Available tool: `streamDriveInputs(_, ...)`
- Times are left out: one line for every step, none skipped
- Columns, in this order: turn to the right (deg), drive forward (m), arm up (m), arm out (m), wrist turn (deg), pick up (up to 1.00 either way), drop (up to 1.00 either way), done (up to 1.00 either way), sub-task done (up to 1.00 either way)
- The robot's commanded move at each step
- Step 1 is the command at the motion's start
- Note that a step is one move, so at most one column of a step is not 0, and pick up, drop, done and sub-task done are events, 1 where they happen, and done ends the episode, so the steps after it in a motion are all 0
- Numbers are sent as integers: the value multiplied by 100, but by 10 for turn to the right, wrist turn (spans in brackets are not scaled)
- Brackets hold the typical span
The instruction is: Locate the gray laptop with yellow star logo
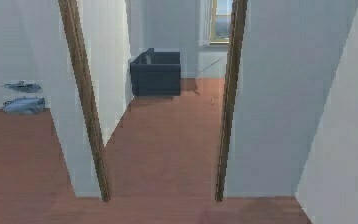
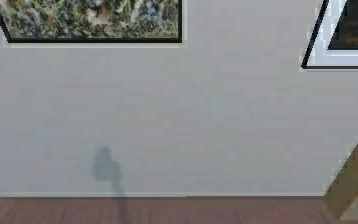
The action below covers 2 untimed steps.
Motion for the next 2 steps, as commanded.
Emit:
streamDriveInputs(0, 100, 0, 0, 0, 0, 0, 0, 0)
streamDriveInputs(0, 55, 0, 0, 0, 0, 0, 0, 0)
